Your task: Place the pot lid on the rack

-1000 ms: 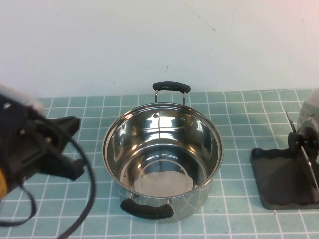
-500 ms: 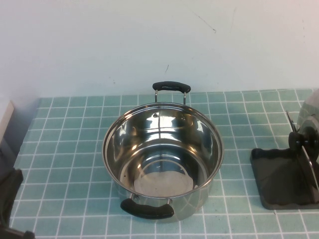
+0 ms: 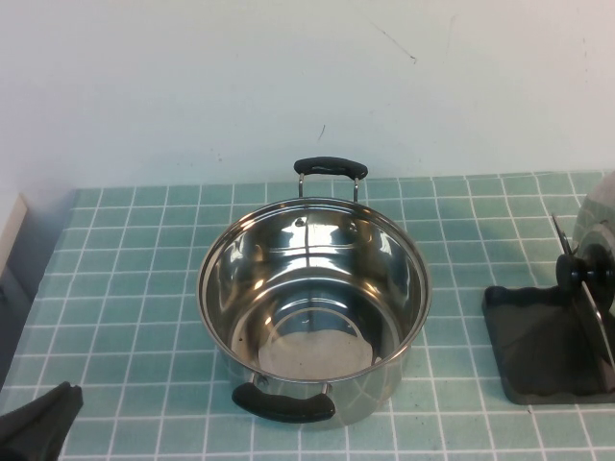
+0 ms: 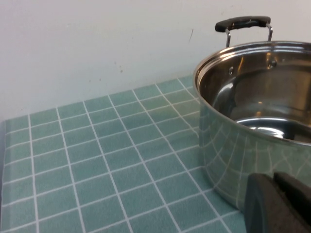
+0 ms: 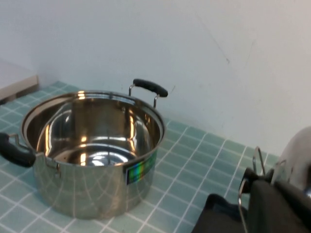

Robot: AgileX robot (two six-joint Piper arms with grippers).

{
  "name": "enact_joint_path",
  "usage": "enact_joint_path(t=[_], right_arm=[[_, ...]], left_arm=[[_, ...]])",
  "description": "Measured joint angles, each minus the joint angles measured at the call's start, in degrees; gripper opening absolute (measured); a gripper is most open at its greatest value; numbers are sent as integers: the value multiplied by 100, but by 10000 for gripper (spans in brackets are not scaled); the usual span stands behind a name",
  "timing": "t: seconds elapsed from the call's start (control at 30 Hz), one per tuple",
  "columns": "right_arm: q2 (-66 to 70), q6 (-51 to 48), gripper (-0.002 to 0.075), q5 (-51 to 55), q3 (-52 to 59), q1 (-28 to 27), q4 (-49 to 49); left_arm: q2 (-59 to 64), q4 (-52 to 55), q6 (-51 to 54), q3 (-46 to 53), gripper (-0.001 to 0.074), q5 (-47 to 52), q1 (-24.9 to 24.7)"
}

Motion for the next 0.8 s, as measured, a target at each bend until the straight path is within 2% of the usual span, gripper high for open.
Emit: enact_joint_path(t=[0.2,0.3,0.4,0.43,0.53,0.67,0.8], right_arm=[[0,0,-1,11,575,0,-20],[0,112,-1,-251,958,0,-721],[0,1018,-1,-1216,1382,0,-2095],[10,1514,-1,-1809,1615,0,-2727],[-33,3070,-1,-2605,2088,0,-3699],[-429,3777,-1,-2410,2517,-86,-3906],[-583,3734,-1,-2281,2800,-632,-3906]], left_arm=[[0,58,-4,189,-1,0,0],[-4,120,-4,229,-1,0,0],[-4,169,-4,229,-1,0,0],[-4,181,-4,229,-1,0,0],[-4,207,-4,229,-1,0,0],[-4,207,-4,229,-1,0,0],[-4,210,-4,229,-1,0,0]])
